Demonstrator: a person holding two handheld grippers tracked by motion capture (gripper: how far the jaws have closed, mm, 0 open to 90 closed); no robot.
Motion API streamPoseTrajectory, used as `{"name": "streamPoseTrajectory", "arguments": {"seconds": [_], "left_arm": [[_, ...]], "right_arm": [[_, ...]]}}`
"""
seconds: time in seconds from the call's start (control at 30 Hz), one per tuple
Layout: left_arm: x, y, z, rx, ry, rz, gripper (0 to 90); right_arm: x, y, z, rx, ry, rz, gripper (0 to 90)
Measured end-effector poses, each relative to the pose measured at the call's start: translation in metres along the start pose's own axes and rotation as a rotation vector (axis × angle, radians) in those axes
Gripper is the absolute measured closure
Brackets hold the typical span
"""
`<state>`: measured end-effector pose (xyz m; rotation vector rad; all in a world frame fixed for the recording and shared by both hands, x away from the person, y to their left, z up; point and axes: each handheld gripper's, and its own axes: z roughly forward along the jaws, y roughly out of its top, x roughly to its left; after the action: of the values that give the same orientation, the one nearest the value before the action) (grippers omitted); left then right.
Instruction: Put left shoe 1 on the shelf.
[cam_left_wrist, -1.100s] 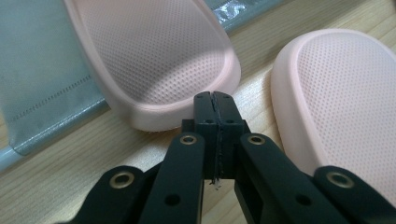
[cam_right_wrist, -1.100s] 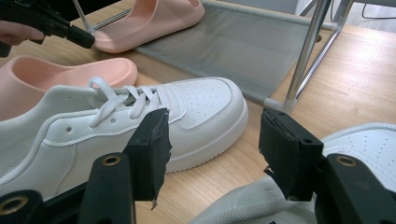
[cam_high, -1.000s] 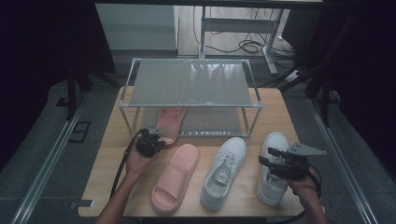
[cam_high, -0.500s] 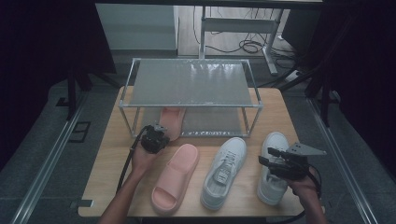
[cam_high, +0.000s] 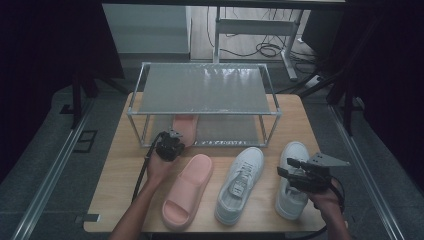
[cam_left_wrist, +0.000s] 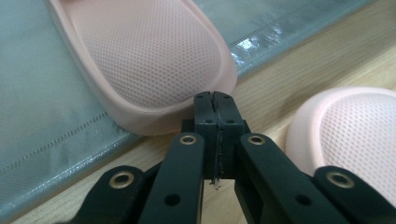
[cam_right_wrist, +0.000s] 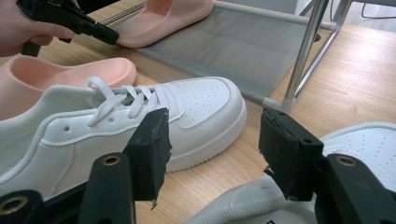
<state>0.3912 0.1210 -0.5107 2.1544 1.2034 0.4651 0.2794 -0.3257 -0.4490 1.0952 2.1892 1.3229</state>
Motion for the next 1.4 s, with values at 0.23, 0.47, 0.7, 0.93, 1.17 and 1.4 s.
{"name": "streamPoseTrajectory", "arguments": {"seconds": [0.23, 0.47, 0.7, 0.93, 1.17, 1.4], "left_arm": [[-0.001, 0.002, 0.006, -0.014, 0.014, -0.019, 90.0], [-0.001, 0.004, 0.008, -0.014, 0.014, -0.026, 89.7], [-0.002, 0.002, 0.005, -0.016, 0.009, -0.021, 89.7], [-0.004, -0.004, -0.008, -0.036, -0.001, -0.008, 89.6], [-0.007, -0.021, -0.037, -0.095, -0.020, -0.011, 89.6], [-0.008, -0.040, -0.060, -0.127, -0.065, -0.030, 89.3]], "right_arm": [[0.000, 0.000, 0.000, 0.001, -0.001, 0.002, 44.1], [-0.001, 0.000, 0.000, -0.001, -0.001, 0.002, 44.1], [-0.001, 0.000, -0.001, -0.001, -0.002, 0.002, 44.0], [-0.001, 0.000, -0.002, -0.005, -0.005, 0.004, 44.0], [-0.001, 0.000, -0.002, -0.004, -0.004, 0.002, 44.1], [-0.001, 0.000, -0.001, 0.001, -0.004, 0.001, 44.1]]}}
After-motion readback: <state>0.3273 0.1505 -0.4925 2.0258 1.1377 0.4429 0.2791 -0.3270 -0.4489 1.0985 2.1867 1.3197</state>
